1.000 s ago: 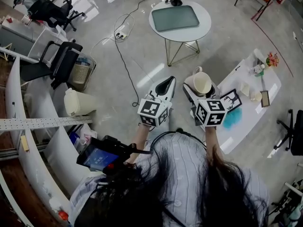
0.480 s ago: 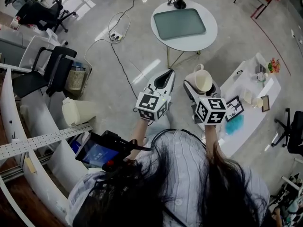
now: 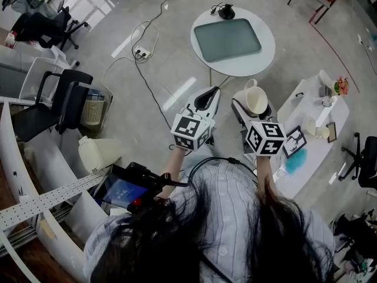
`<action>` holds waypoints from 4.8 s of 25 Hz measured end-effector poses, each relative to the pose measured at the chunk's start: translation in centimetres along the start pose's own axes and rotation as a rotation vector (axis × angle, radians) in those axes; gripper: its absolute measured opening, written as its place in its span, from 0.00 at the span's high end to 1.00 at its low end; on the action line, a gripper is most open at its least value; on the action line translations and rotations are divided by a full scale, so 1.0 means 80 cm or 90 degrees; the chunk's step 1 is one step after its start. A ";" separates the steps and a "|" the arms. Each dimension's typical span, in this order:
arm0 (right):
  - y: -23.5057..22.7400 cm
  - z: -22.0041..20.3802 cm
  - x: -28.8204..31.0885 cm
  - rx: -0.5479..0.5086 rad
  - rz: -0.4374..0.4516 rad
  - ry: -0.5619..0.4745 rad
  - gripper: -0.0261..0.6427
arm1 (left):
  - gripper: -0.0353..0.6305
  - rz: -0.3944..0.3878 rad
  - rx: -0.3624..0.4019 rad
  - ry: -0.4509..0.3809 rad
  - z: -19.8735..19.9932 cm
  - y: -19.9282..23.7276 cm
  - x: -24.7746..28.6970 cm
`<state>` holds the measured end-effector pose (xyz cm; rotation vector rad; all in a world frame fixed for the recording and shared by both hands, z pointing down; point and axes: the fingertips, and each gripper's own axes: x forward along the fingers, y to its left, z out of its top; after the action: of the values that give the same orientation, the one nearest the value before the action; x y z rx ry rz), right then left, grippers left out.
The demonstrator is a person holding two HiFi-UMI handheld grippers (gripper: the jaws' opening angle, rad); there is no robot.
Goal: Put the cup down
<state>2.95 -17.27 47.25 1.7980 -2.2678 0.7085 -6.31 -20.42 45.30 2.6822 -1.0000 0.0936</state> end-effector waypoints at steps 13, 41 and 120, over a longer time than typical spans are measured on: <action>0.001 0.006 0.021 -0.001 -0.020 0.011 0.32 | 0.91 -0.013 -0.017 0.011 -0.004 0.027 0.013; -0.118 0.057 0.224 0.057 -0.017 0.040 0.32 | 0.91 -0.011 0.021 0.061 0.023 0.140 0.198; -0.249 0.025 0.323 0.126 -0.103 0.019 0.32 | 0.91 -0.054 -0.027 0.096 -0.019 0.140 0.283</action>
<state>15.40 -44.02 61.22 2.0154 -2.0666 0.9496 3.62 -42.43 52.90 2.6295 -0.8331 0.2503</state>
